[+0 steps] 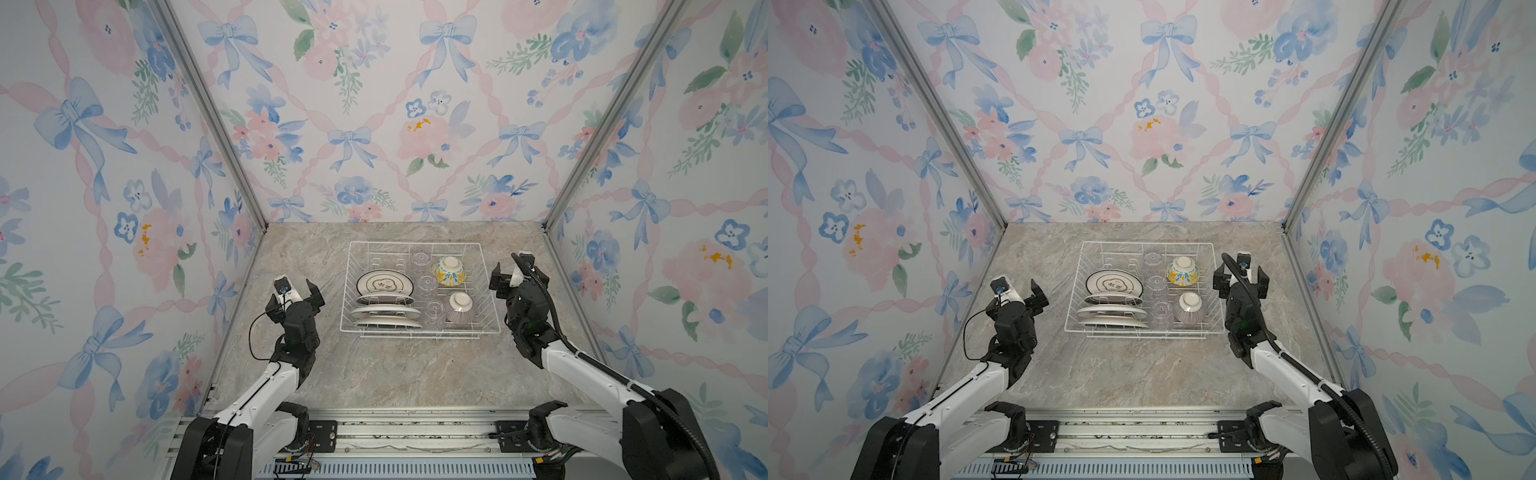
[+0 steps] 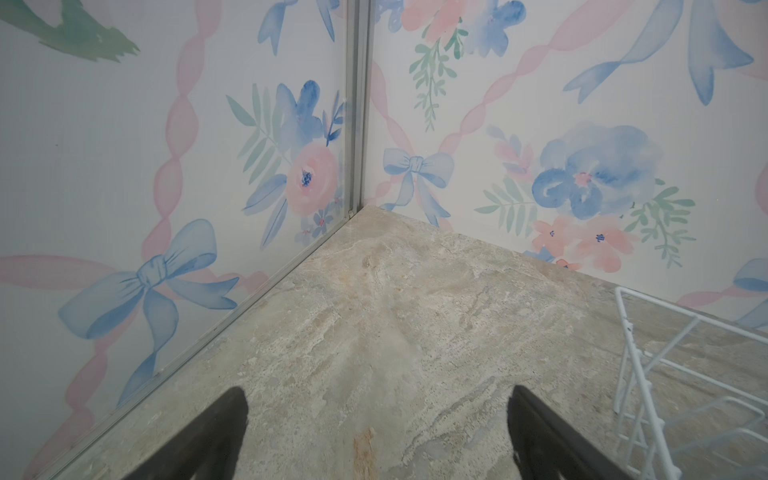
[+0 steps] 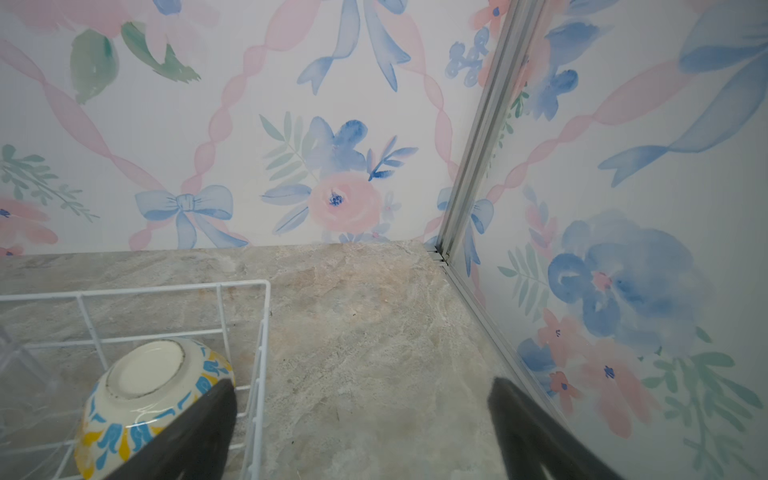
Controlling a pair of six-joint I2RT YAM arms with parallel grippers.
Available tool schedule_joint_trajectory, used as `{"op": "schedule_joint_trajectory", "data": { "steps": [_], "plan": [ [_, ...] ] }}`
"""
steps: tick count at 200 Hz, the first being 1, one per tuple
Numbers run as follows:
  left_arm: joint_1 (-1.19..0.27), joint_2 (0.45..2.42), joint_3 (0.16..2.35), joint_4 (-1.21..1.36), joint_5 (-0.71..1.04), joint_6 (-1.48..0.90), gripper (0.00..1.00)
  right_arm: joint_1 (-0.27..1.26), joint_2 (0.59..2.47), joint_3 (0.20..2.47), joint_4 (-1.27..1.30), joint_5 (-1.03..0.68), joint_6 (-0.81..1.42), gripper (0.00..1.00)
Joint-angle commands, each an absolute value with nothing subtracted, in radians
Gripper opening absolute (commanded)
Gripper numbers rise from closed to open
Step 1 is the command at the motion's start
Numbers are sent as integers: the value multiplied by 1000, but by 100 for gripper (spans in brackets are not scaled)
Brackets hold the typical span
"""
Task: Unload the mixed dishes from the dish rack
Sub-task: 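Reach the right gripper over the rack toward the green-rimmed printed plate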
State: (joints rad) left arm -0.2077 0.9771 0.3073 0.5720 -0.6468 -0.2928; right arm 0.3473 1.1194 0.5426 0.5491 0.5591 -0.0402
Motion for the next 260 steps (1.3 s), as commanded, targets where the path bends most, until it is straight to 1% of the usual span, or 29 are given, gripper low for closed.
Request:
{"op": "schedule_joint_trajectory", "data": {
  "steps": [1,17,34,62,99,110,119,126,151,187,199,210,229,260],
  "plan": [
    [-219,924,334,451,-640,-400,98,395,1072,633,313,458,27,97],
    [-226,889,351,385,-616,-434,98,429,1057,713,164,375,68,97],
    [-230,867,390,279,-565,-480,98,494,1063,795,29,267,57,97],
    [-242,866,466,119,-479,-514,98,604,1113,895,-101,189,-8,97],
    [-272,805,499,61,-291,-518,98,657,1270,1072,-262,22,-55,97],
    [-283,784,508,52,-242,-518,98,661,1321,1119,-293,-3,-67,97],
    [-284,769,522,41,-211,-518,98,662,1372,1165,-315,-23,-80,100],
    [-284,759,535,33,-189,-519,98,663,1401,1188,-323,-36,-88,99],
    [-284,731,570,32,-126,-523,98,666,1511,1280,-335,-86,-124,92],
    [-285,708,613,33,-55,-504,98,667,1648,1427,-403,-158,-170,77],
    [-285,701,619,32,-46,-496,98,667,1701,1468,-418,-160,-179,73],
    [-284,695,622,34,-47,-492,98,666,1726,1488,-417,-160,-188,71],
    [-285,693,618,56,-57,-492,98,667,1771,1528,-412,-173,-204,63],
    [-285,716,636,77,-8,-484,98,667,1839,1589,-430,-184,-209,60]
  ]
}}
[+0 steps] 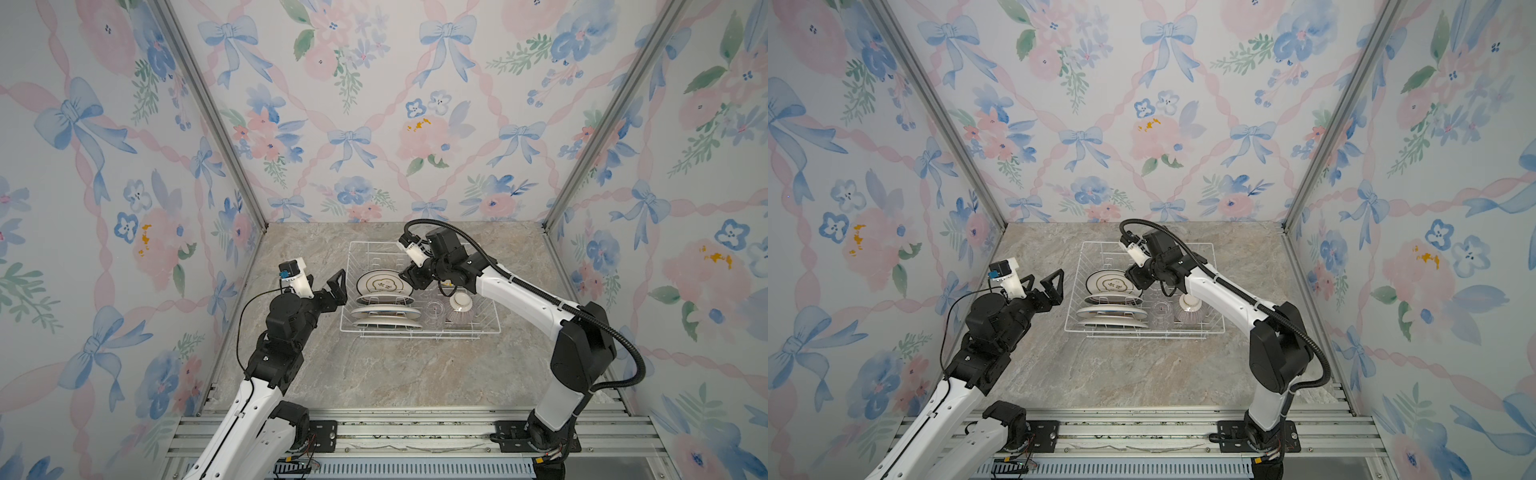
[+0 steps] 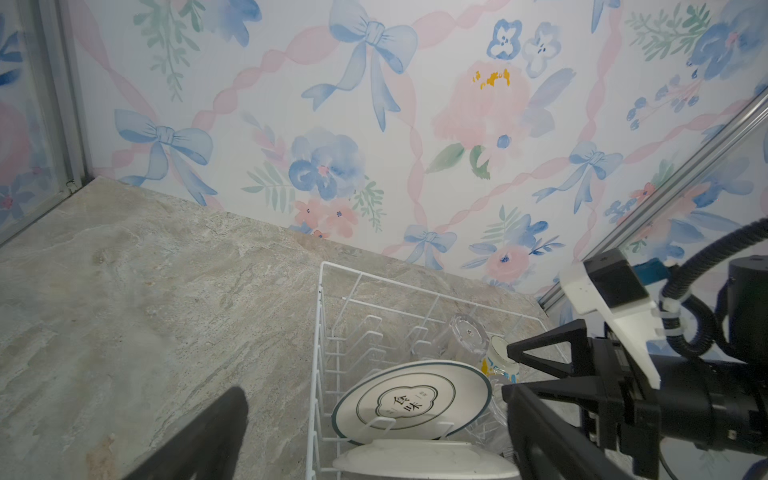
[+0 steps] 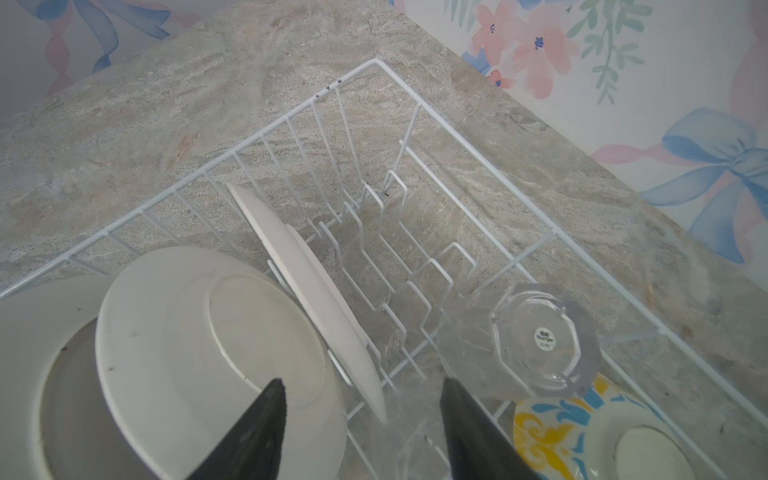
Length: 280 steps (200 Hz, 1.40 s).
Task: Unload the mixed dishes from the dish rack
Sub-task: 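Reach the right gripper over the rack toward the green-rimmed printed plate, then grasp the printed plate rim with the right gripper and lift it up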
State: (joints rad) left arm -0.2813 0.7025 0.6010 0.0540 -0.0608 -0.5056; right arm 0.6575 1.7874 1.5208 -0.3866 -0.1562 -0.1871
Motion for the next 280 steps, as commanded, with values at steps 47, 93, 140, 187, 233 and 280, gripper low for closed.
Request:
{"op": "schedule_joint_trajectory", "data": {
  "steps": [47,93,140,187,233,280],
  "plan": [
    [-284,715,610,115,0,-512,98,672,1930,1663,-467,-196,-235,54],
    [-284,704,600,127,1,-521,98,691,1981,1724,-483,-186,-260,43],
    [-285,672,579,124,-11,-527,98,713,2018,1761,-523,-142,-305,37],
    [-284,653,568,124,-30,-526,98,736,2026,1776,-548,-75,-364,6],
    [-285,659,559,122,-28,-535,98,742,1998,1778,-540,-33,-401,0],
    [-285,656,564,120,-26,-544,98,745,1936,1759,-480,18,-408,0]
  ]
}}
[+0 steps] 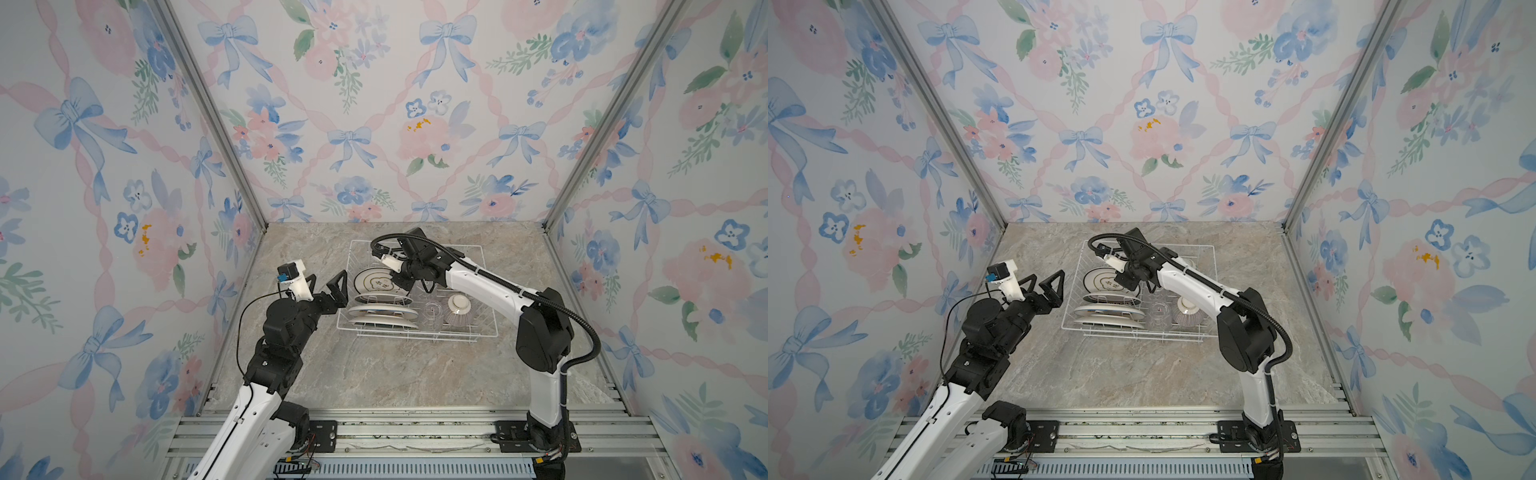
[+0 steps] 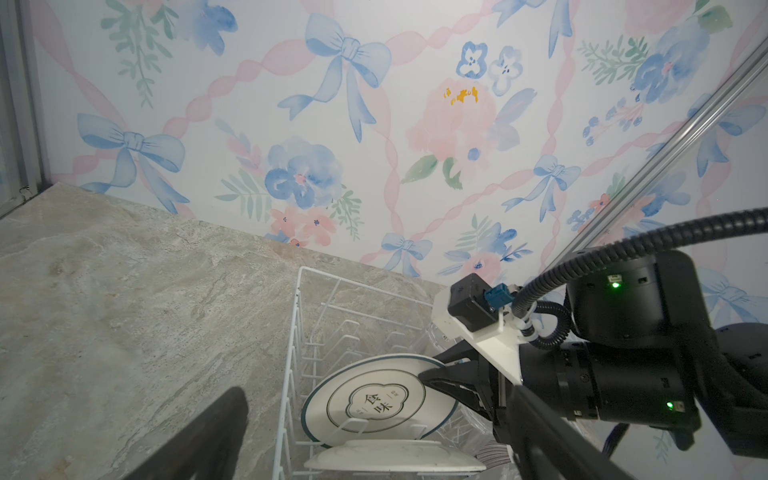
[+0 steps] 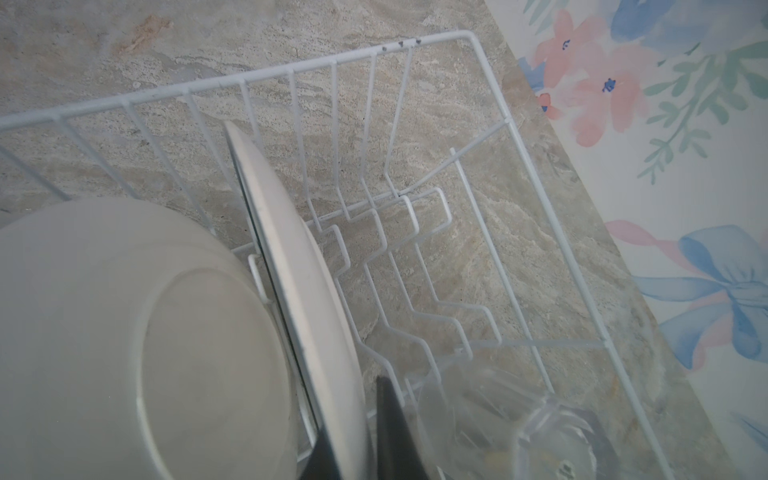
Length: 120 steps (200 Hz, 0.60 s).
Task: Unload the mixed dishes from the dish rack
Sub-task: 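Grasp the printed plate rim with the right gripper and lift it up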
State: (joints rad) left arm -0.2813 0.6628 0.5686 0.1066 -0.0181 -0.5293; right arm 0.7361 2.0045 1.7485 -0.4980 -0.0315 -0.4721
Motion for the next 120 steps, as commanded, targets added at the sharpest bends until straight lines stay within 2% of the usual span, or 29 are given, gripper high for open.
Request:
{"op": "schedule_joint_trajectory", "data": {
  "steps": [1,76,120],
  "plan": [
    [-285,655,564,121,-26,-543,98,745,1934,1759,-478,20,-406,0],
    [-284,649,556,120,-34,-548,98,745,1778,1670,-331,32,-335,0],
    [-284,655,556,125,-39,-557,98,741,1671,1613,-246,74,-221,0]
  ]
}}
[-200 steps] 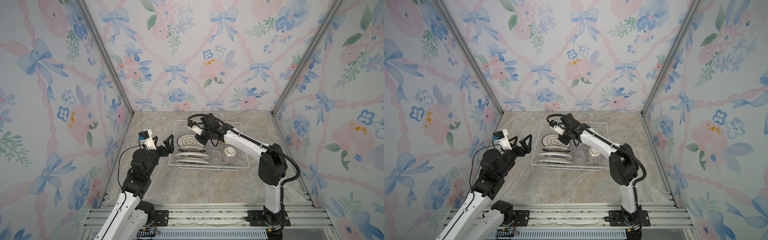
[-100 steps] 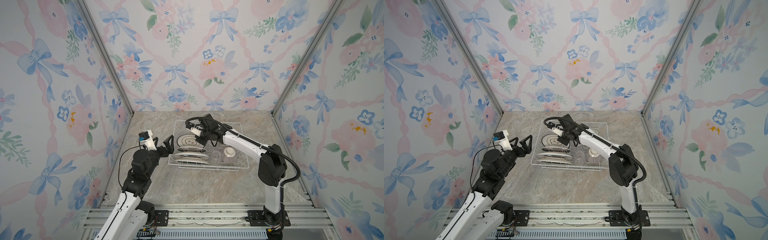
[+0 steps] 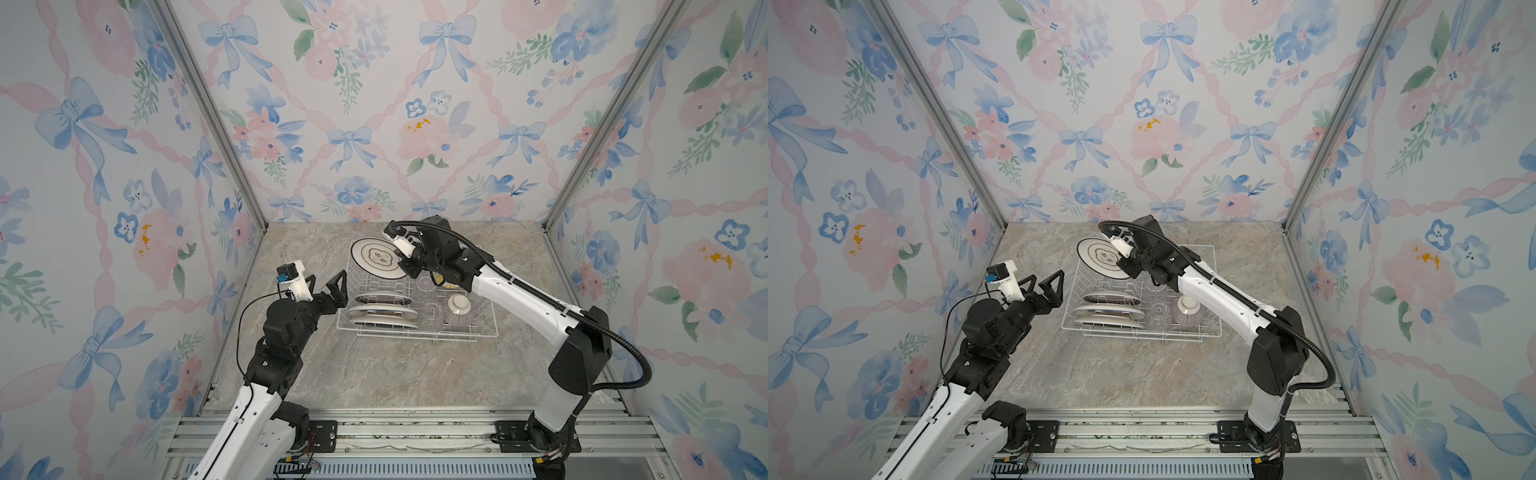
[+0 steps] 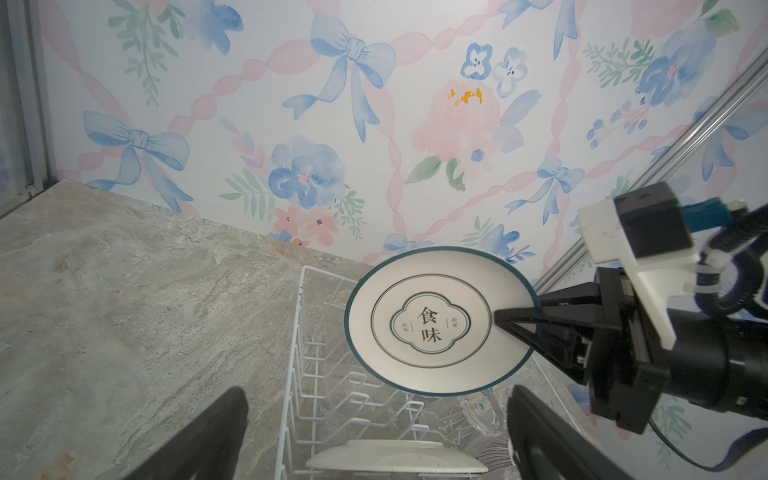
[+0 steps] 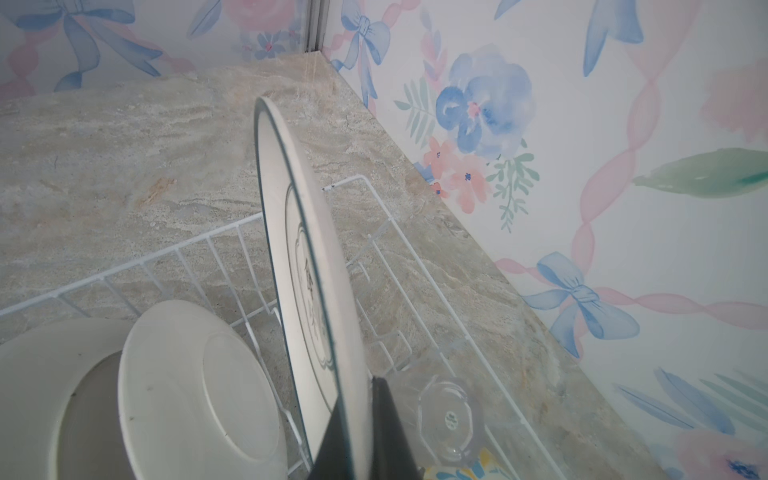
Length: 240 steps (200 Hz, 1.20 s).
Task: Unload the mixed dishes from the dish rack
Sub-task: 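Grasp the printed plate rim with the right gripper and lift it up, then move the left gripper to the plate rim while the right holds it up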
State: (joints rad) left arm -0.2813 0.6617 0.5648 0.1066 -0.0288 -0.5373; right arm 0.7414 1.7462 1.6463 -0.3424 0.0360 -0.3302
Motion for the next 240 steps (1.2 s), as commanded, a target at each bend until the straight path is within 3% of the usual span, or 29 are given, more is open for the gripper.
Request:
{"op": "schedule_joint_trajectory", "data": {
  "steps": [1,120,158,240],
  "plan": [
    [-285,656,556,126,-40,-557,98,742,1669,1612,-245,75,-219,0],
    [-284,753,601,165,66,-622,98,686,1413,1416,-117,15,304,0],
    [-285,799,605,222,122,-683,98,663,1402,1384,-139,15,393,0],
    [-291,1050,728,341,354,-782,93,611,1393,1285,38,-154,618,0]
  ]
}}
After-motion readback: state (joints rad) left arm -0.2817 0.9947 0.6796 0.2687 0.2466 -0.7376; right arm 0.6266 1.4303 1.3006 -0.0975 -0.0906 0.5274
